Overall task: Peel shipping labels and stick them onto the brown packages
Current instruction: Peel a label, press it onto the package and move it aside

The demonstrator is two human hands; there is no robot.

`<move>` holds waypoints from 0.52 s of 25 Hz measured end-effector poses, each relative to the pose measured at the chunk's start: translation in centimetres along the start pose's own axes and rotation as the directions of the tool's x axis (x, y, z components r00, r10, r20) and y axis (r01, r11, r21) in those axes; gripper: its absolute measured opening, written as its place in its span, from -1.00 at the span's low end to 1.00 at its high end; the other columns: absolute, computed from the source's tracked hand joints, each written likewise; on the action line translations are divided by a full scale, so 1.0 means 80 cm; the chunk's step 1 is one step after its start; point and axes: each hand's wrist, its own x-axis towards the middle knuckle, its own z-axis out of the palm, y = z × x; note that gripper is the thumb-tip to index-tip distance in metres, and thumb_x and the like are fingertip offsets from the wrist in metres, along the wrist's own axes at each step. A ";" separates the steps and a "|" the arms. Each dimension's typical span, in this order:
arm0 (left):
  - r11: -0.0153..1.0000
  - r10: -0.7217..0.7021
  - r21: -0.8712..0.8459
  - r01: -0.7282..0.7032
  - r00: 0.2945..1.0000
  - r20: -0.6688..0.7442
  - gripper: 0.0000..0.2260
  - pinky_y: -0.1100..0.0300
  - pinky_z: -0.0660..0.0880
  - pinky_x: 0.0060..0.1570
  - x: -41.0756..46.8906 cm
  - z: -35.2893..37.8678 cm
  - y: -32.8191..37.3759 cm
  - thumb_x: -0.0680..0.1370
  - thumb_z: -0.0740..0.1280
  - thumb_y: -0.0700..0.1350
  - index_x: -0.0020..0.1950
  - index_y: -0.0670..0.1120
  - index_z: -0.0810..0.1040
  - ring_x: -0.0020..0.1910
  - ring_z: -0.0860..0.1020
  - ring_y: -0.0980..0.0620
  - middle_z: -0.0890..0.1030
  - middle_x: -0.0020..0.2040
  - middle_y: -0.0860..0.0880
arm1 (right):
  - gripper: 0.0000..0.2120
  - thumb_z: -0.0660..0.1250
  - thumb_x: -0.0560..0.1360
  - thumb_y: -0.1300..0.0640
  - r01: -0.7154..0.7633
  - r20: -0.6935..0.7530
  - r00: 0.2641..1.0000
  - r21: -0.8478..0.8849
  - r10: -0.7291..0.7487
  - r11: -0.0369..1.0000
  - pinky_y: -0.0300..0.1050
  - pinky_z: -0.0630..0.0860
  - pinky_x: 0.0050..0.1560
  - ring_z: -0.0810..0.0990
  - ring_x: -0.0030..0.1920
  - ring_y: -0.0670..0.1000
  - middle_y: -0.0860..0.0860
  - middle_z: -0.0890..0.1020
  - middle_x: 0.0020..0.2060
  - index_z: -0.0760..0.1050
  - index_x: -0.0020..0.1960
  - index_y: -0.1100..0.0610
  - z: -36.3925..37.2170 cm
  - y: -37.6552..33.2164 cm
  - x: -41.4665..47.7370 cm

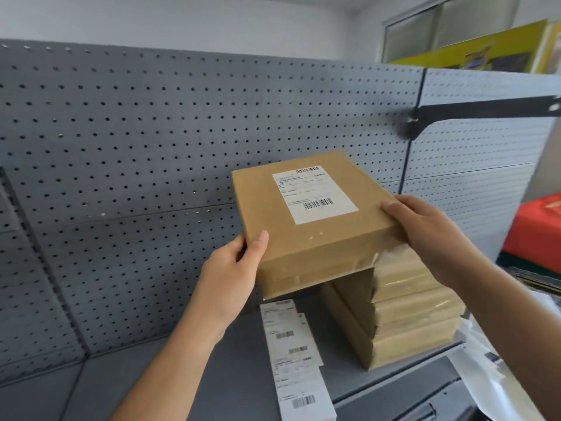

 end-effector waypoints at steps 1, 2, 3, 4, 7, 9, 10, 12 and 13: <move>1.000 0.012 0.004 -0.012 1.000 0.026 -0.74 0.43 0.36 -0.02 0.009 0.014 0.007 0.62 0.22 0.26 0.23 0.28 0.60 0.08 0.55 0.47 0.65 0.05 0.44 | -0.71 0.29 0.56 -0.14 0.007 -0.016 1.000 0.001 -0.007 1.000 -0.11 0.44 -0.04 0.57 0.01 -0.09 -0.13 0.65 0.02 0.56 0.22 -0.07 -0.017 0.000 0.011; 1.000 0.017 0.006 -0.017 0.998 0.054 -0.74 0.44 0.36 -0.04 0.018 0.029 0.014 0.62 0.21 0.28 0.21 0.30 0.59 0.05 0.55 0.49 0.65 0.03 0.45 | -0.72 0.29 0.56 -0.14 0.011 -0.033 0.999 0.001 -0.011 1.000 -0.13 0.41 -0.10 0.55 -0.04 -0.11 -0.13 0.64 0.00 0.56 0.21 -0.06 -0.033 0.001 0.023; 1.000 0.023 0.011 -0.024 0.996 0.085 -0.74 0.45 0.36 -0.06 0.027 0.044 0.020 0.61 0.20 0.29 0.19 0.30 0.59 0.03 0.54 0.51 0.65 0.01 0.46 | -0.72 0.30 0.55 -0.14 0.013 -0.056 0.998 -0.003 -0.013 1.000 -0.14 0.39 -0.13 0.53 -0.07 -0.11 -0.12 0.63 -0.01 0.57 0.19 -0.06 -0.050 0.005 0.037; 0.999 0.033 0.018 -0.035 0.993 0.113 -0.72 0.45 0.36 -0.07 0.035 0.059 0.025 0.60 0.19 0.31 0.20 0.29 0.59 0.03 0.54 0.50 0.65 0.02 0.45 | -0.71 0.30 0.54 -0.15 0.011 -0.077 0.997 -0.009 -0.012 1.000 -0.14 0.38 -0.15 0.52 -0.09 -0.10 -0.11 0.63 -0.02 0.58 0.18 -0.05 -0.064 0.009 0.049; 0.997 0.056 0.037 -0.063 0.984 0.171 -0.59 0.42 0.34 -0.04 0.059 0.105 0.034 0.58 0.16 0.37 0.30 0.25 0.57 0.11 0.53 0.41 0.65 0.11 0.37 | -0.66 0.32 0.48 -0.19 -0.004 -0.109 0.994 -0.019 0.002 1.000 -0.13 0.38 -0.13 0.52 -0.09 -0.07 -0.08 0.63 -0.02 0.61 0.13 -0.04 -0.105 0.029 0.087; 0.996 0.056 0.052 -0.067 0.980 0.192 -0.55 0.41 0.34 -0.01 0.073 0.129 0.033 0.55 0.15 0.42 0.30 0.26 0.56 0.14 0.52 0.39 0.64 0.12 0.36 | -0.64 0.33 0.44 -0.22 -0.027 -0.122 0.992 -0.016 0.024 1.000 -0.07 0.43 -0.04 0.55 -0.02 -0.02 -0.05 0.65 0.00 0.63 0.10 -0.03 -0.123 0.045 0.107; 0.996 0.051 0.064 -0.065 0.978 0.201 -0.57 0.40 0.34 0.00 0.079 0.141 0.033 0.54 0.15 0.44 0.26 0.29 0.56 0.12 0.52 0.39 0.64 0.10 0.36 | -0.65 0.33 0.44 -0.21 -0.037 -0.132 0.991 -0.009 0.035 0.999 -0.04 0.44 -0.01 0.56 -0.01 0.00 -0.04 0.65 -0.01 0.63 0.08 -0.01 -0.132 0.055 0.117; 0.996 0.039 0.075 -0.056 0.975 0.217 -0.61 0.34 0.37 0.01 0.092 0.161 0.031 0.50 0.16 0.48 0.16 0.33 0.54 0.10 0.54 0.36 0.65 0.07 0.34 | -0.72 0.34 0.49 -0.16 -0.050 -0.147 0.988 0.004 0.050 0.999 -0.03 0.44 -0.01 0.55 -0.05 0.01 -0.02 0.65 -0.05 0.65 0.02 0.01 -0.145 0.074 0.134; 0.996 0.034 0.077 -0.053 0.973 0.227 -0.60 0.33 0.39 0.03 0.097 0.169 0.029 0.49 0.17 0.50 0.16 0.33 0.54 0.12 0.55 0.34 0.66 0.08 0.33 | -0.74 0.33 0.50 -0.15 -0.056 -0.152 0.987 0.001 0.056 0.998 -0.03 0.44 -0.03 0.55 -0.08 0.00 -0.02 0.65 -0.08 0.66 -0.01 0.00 -0.150 0.082 0.140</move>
